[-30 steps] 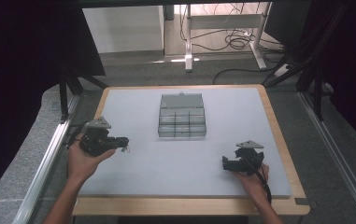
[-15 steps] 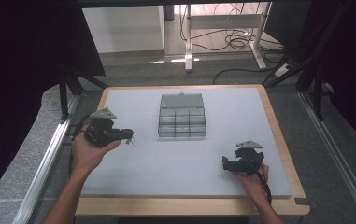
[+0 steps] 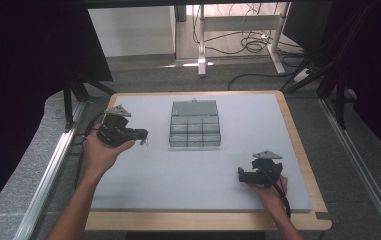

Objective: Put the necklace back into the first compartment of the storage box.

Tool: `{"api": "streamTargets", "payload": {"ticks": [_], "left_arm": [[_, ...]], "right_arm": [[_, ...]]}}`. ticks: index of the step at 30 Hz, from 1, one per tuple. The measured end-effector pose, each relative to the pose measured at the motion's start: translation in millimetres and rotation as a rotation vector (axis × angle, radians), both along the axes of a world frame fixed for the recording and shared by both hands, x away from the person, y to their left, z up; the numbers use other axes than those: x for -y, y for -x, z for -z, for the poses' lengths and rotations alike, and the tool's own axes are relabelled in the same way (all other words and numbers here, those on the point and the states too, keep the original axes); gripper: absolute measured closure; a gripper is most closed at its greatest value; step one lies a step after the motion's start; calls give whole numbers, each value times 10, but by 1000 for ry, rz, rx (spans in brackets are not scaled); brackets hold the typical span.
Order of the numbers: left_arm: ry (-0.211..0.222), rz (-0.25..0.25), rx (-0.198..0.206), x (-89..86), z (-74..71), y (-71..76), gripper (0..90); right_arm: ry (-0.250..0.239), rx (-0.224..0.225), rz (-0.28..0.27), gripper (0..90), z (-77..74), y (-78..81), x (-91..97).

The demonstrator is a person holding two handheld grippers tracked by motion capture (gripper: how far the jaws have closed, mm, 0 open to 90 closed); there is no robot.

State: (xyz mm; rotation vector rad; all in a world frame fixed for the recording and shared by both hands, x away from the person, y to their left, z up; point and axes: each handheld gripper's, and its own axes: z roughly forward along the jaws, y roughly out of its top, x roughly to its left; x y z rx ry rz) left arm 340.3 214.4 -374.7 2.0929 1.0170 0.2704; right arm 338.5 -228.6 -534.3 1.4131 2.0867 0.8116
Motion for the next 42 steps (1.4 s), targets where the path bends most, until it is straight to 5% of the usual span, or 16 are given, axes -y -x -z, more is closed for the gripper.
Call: {"api": "streamTargets", "payload": {"ticks": [19, 30, 42], "left_arm": [[-30, 6, 24, 230, -315, -313, 855], [-48, 34, 13, 396, -293, -518, 854], [-59, 39, -17, 612, -95, -761, 854]], "right_arm": [[-2, 0, 1, 8, 1, 0, -1], [-3, -1, 2, 8, 0, -2, -2], [-4, -2, 2, 8, 0, -1, -2]]}}
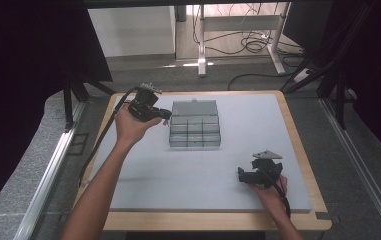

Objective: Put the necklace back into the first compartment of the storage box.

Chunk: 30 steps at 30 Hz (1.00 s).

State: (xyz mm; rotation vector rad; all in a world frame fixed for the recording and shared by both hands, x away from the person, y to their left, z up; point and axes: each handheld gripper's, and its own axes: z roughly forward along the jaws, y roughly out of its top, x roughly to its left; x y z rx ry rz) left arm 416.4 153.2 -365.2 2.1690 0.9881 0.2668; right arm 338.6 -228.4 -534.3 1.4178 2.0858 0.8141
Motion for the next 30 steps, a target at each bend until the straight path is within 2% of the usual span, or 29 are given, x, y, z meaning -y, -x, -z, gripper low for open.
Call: {"api": "streamTargets", "payload": {"ticks": [9, 13, 16, 20, 23, 24, 26, 30], "left_arm": [[-4, -13, -7, 93, 141, -217, 854], [-27, -24, -12, 116, 200, -328, 854], [-27, -33, -11, 137, 247, -375, 854], [-21, -29, -15, 162, 362, -466, 854], [-15, -43, -29, 165, 496, -539, 854], [-15, -43, -29, 165, 496, -539, 854], [-1, -62, -35, 150, 617, -607, 854], [-7, -83, -42, 150, 744, -674, 854]], "right_arm": [[2, -1, 0, 8, 0, -1, 0], [2, -1, 0, 8, 0, -1, 0], [2, -1, -1, 7, 0, -2, 0], [3, 0, -3, 7, 1, -3, 1], [3, -1, -2, 7, 1, -2, 0], [3, -1, -3, 7, 0, -3, 0], [3, -1, -3, 7, 1, -3, 0], [3, -2, -3, 6, 0, -4, 0]]}}
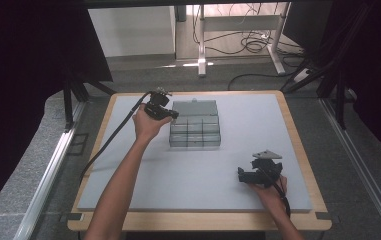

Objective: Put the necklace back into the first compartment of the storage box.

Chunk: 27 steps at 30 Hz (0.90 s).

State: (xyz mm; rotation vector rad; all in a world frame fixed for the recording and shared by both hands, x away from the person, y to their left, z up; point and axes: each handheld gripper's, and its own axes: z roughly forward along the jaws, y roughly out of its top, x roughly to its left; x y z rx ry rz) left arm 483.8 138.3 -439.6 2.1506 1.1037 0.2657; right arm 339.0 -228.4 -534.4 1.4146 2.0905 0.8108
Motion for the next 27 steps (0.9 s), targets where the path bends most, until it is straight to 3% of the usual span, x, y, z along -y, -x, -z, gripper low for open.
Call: {"api": "streamTargets", "payload": {"ticks": [11, 18, 23, 27], "left_arm": [[-25, -16, -33, 104, 282, -180, 852], [-45, -32, -57, 96, 457, -214, 852], [-57, -38, -54, 91, 508, -215, 846], [-56, -31, -27, 75, 483, -192, 799]], "right_arm": [[0, 0, -1, 6, 0, -1, 0], [1, 0, -2, 6, 0, -3, 1], [2, 1, -3, 6, 1, -3, 1], [2, 1, -3, 6, 0, -3, 1]]}}
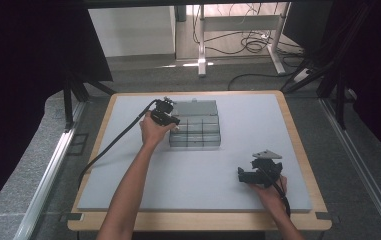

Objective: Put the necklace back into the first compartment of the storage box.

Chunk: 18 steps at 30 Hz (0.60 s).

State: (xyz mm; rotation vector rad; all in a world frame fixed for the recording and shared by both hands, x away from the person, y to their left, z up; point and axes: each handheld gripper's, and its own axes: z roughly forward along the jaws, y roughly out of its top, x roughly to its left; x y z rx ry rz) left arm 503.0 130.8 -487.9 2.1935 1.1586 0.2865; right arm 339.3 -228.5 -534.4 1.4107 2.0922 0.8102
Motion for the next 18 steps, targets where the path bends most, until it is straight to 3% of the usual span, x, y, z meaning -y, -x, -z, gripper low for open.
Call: {"api": "streamTargets", "payload": {"ticks": [7, 12, 15, 17, 18], "left_arm": [[24, 16, 27, -55, -83, 112, 726], [65, 45, 60, -132, -179, 302, 640], [101, 69, 87, -275, -282, 511, 581], [108, 69, 93, -303, -303, 556, 556], [133, 74, 99, -366, -341, 644, 556]], "right_arm": [[0, 0, 0, 6, 0, 0, 0], [1, 0, 0, 5, 0, 0, -1], [0, 0, 0, 5, 0, 0, -2], [0, 0, 1, 5, 0, 1, -2], [0, 0, 1, 5, 0, 1, -2]]}}
